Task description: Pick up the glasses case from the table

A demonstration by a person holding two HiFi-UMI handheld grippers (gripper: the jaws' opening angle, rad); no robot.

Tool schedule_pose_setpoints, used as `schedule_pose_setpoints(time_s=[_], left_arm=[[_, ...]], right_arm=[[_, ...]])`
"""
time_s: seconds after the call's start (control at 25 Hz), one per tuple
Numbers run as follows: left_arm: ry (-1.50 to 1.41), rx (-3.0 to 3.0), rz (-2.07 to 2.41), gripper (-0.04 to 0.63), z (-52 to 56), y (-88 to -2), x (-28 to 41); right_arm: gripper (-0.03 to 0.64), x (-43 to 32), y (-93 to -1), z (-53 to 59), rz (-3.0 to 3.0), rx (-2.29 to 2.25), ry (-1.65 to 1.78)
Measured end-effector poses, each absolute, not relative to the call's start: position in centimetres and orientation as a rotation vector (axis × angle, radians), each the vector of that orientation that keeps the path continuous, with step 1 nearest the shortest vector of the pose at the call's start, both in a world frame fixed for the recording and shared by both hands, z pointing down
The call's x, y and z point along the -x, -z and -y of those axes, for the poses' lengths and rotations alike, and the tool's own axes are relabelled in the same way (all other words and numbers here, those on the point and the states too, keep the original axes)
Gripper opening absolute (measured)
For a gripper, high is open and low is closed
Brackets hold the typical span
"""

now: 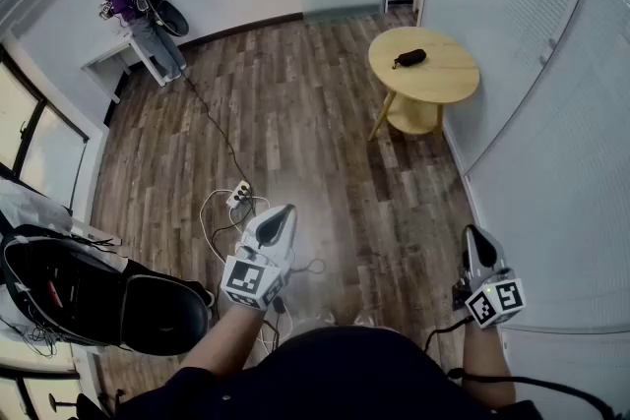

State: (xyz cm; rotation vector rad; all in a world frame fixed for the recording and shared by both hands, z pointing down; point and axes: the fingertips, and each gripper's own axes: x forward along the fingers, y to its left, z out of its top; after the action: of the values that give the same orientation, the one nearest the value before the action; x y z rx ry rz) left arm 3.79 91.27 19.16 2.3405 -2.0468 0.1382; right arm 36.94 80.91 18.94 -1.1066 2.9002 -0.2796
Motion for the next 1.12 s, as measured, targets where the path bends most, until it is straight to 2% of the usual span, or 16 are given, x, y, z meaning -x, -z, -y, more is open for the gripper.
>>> schedule_pose_setpoints(time_s=[0.24, 0.56, 0.88, 1.12], left_arm=[[-0.227, -2.434, 2.036, 0.003, -90.1, -18.1, -6.8], [-0.128, -2.413, 2.029, 0.003, -86.8, -18.1, -7.6], [-0.070, -2.386, 2.042, 0.003, -79.6, -19.0, -1.2], [-0.096, -2.412, 2.046, 0.003, -69.0, -20.2, 5.8]], right_arm=[[0.006, -38.0, -18.0, -80.4, -2.916, 1.099, 0.188], [0.006, -39.0, -19.4, -77.9, -2.880, 1.135, 0.229], [0.006, -36.0, -20.1, -70.8, -2.814, 1.284, 0.265], [0.007, -31.0, -19.9, -61.3, -2.784, 1.347, 0.245]])
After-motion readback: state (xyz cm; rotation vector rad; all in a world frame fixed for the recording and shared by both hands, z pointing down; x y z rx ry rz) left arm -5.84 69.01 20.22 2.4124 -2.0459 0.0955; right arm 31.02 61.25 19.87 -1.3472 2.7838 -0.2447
